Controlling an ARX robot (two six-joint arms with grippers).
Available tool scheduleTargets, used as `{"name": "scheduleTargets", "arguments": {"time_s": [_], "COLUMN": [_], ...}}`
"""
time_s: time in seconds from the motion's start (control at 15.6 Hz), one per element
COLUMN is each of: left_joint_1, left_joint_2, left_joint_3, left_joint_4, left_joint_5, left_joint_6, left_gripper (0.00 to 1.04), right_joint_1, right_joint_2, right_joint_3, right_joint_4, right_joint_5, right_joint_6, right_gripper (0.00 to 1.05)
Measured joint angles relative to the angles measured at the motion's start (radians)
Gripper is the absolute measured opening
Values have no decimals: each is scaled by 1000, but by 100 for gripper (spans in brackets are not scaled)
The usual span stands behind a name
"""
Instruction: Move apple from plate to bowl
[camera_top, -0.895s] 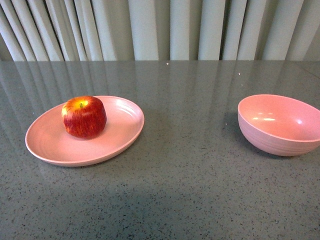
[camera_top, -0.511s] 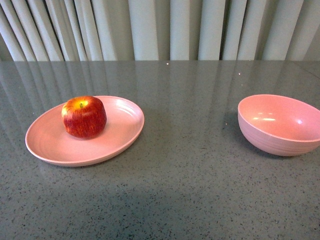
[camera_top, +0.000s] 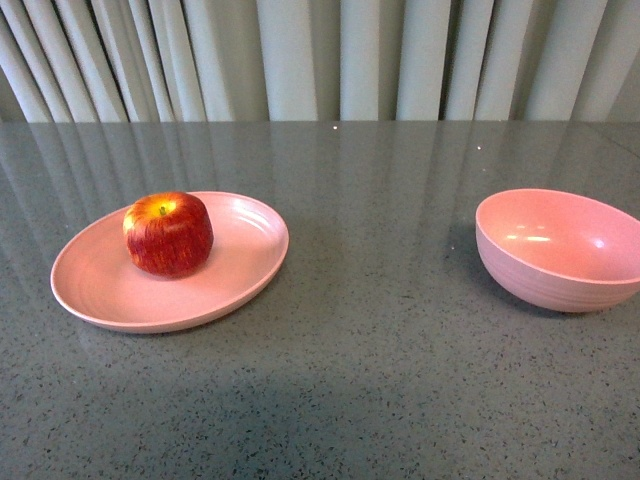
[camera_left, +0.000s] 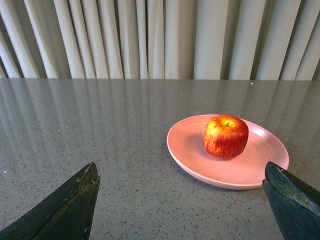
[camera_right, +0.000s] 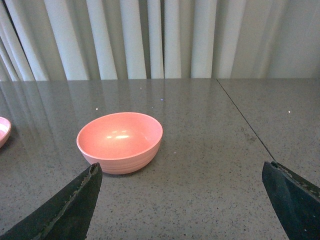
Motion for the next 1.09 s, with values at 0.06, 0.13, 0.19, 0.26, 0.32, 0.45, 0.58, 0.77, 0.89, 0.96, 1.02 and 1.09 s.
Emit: {"name": "scheduleTargets", "arguments": {"time_s": [0.06,0.13,0.19,0.26,0.32,0.45,0.58,0.77,0.89,0.96,1.02,1.09], "left_joint_1": [0,0,0,0,0,0,0,0,0,0,0,0], "left_joint_2": [0,0,0,0,0,0,0,0,0,0,0,0], "left_joint_3": [0,0,0,0,0,0,0,0,0,0,0,0], "left_joint_4": [0,0,0,0,0,0,0,0,0,0,0,0], "left_joint_5": [0,0,0,0,0,0,0,0,0,0,0,0], "left_joint_6": [0,0,0,0,0,0,0,0,0,0,0,0], "left_gripper": [98,98,98,98,98,98,98,98,98,98,98,98], "right_joint_1": [0,0,0,0,0,-24,-60,-76,-69,-57,-43,-27], "right_joint_2": [0,0,0,0,0,24,143,446,729,883,1010,1148], "right_joint_3": [0,0,0,0,0,17,47,204,337,431,512,599], "right_joint_4": [0,0,0,0,0,-76,3,268,381,388,380,345], "right_joint_5": [0,0,0,0,0,-63,-126,-177,-152,-138,-115,-93], "right_joint_6": [0,0,0,0,0,53,174,183,148,129,108,96], "right_gripper": [98,98,98,98,98,98,98,98,98,98,98,98]}}
